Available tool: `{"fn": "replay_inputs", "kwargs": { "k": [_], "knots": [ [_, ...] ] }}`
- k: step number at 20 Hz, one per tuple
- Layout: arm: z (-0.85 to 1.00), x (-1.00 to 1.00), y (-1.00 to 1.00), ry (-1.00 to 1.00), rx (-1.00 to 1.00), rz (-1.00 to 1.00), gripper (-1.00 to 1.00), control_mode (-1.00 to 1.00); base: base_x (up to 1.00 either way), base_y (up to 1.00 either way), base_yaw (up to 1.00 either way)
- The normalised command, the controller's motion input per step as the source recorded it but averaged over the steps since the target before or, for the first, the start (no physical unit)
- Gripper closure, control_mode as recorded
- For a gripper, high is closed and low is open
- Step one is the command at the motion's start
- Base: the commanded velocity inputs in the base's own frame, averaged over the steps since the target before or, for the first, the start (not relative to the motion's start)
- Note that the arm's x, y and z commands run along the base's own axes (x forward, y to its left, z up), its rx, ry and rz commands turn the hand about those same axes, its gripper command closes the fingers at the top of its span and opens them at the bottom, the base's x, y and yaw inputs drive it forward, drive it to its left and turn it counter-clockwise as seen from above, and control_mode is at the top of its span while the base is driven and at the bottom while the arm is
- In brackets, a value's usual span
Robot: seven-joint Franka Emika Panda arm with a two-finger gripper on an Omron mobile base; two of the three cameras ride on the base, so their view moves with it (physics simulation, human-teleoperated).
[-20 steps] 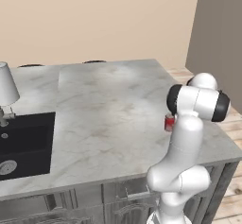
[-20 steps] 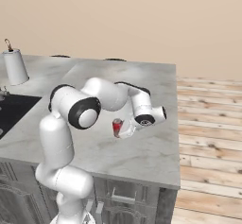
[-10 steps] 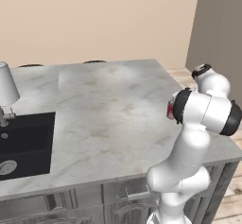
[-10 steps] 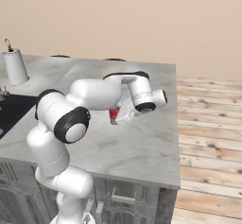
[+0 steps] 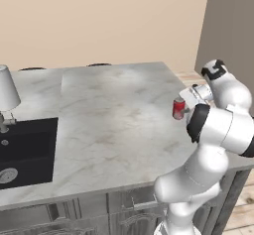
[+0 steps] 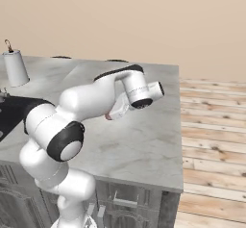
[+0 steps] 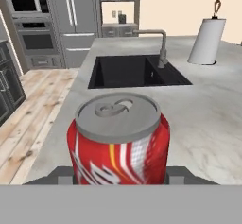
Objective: Pick the can from the counter and place it in the open cabinet.
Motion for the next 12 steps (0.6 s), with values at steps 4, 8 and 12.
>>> {"fn": "replay_inputs", "kwargs": {
  "k": [4,8,12],
  "knots": [
    [0.00,0.00,0.03,0.00,0.00,0.00,1.00,-1.00,0.00,0.00,0.00],
    [0.28,-0.23,0.01,-0.09,0.00,-0.03,1.00,-1.00,0.00,0.00,0.00],
    [0.40,-0.39,0.01,-0.02,0.00,-0.06,1.00,-1.00,0.00,0.00,0.00]
  ]
}}
